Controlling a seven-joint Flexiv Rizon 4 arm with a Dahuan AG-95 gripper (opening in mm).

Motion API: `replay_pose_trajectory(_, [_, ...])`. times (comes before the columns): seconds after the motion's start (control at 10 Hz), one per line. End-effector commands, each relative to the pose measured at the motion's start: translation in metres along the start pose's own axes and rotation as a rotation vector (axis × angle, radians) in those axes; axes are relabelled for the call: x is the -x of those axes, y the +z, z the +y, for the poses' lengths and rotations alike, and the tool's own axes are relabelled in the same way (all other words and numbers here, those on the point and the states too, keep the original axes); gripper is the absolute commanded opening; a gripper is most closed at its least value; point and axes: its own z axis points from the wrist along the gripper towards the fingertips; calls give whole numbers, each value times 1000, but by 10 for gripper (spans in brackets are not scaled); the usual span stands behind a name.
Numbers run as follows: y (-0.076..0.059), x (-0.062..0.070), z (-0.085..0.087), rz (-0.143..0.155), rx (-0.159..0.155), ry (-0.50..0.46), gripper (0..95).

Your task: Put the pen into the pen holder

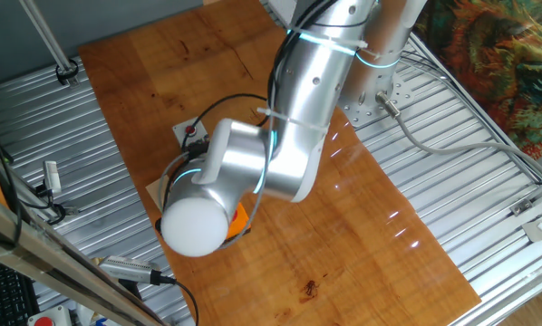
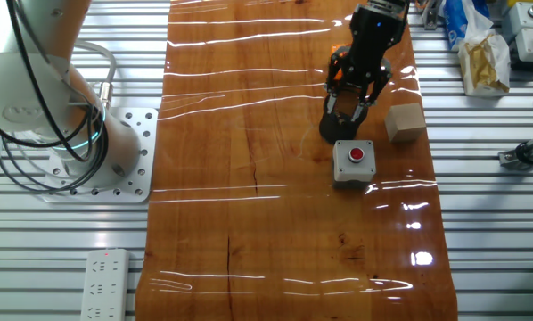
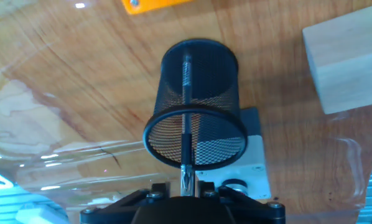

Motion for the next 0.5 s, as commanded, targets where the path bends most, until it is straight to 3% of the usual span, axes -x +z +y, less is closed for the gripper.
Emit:
replay_pose_trajectory(0.1, [-6, -7, 5, -13, 1, 19, 570])
replay_pose_trajectory(0.2, [-10, -10, 7, -29, 4, 46, 380])
replay_pose_trajectory(0.5, [-16, -16, 11, -213, 52, 151, 380])
